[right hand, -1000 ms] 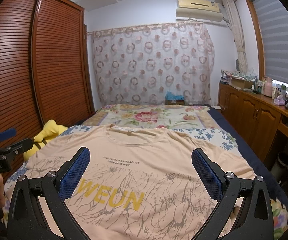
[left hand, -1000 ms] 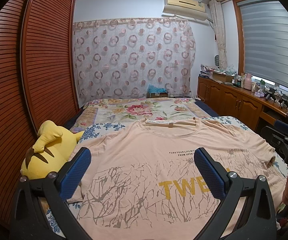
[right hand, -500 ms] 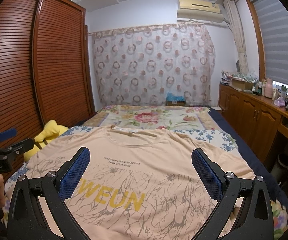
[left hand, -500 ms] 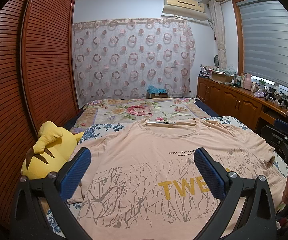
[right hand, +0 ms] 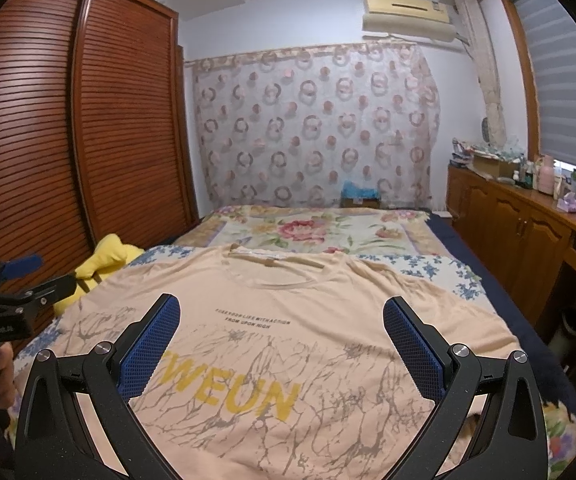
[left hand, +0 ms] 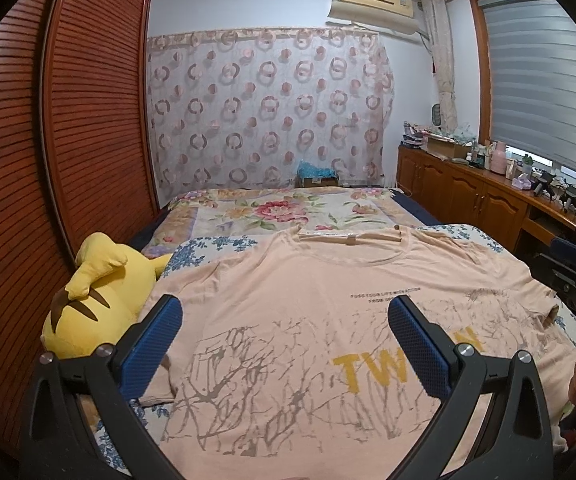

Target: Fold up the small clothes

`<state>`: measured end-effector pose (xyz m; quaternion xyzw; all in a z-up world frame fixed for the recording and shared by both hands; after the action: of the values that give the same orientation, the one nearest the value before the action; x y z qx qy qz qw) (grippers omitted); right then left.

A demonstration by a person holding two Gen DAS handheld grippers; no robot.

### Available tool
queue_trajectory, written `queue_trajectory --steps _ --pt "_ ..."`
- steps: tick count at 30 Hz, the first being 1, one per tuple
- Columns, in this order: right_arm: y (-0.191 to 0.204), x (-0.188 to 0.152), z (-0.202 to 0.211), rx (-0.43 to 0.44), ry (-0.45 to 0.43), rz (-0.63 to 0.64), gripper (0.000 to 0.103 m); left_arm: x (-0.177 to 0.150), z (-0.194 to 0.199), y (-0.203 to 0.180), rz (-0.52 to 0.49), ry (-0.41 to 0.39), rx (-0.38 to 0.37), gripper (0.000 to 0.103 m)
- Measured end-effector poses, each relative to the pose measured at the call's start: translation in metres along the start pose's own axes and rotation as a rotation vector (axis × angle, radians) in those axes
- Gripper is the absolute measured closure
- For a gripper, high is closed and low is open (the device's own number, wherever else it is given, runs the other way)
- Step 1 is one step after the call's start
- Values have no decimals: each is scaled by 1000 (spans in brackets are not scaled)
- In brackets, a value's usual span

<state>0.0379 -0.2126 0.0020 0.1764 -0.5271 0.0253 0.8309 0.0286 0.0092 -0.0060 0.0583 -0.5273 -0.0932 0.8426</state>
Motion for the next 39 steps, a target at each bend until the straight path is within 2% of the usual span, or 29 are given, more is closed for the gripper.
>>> queue_trajectory --steps 5,15,28,35,39 --pt "8 -8 -13 23 38 20 0 -19 -12 18 14 26 -2 0" --pt "25 -29 -39 62 120 73 0 -52 -33 62 26 112 53 0" --pt "53 -56 -74 125 248 156 0 -87 -53 115 42 226 -5 1" --pt "60 -61 -82 165 299 164 0 -88 -71 138 67 276 -64 14" --pt "67 -60 -86 182 322 179 0 -96 -85 149 99 326 -101 31"
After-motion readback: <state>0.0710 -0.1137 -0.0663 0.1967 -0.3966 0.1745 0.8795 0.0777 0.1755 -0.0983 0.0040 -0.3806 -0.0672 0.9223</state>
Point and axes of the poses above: each gripper's, at about its wrist camera, not at the fingertips, and z roughly against the way its jaws point, y to its left, x to its top, the point moved 3 cm from there along -z, roughly the way its jaws point, and after that the axes turned 14 degrees about -z, right-handed, at the moved point
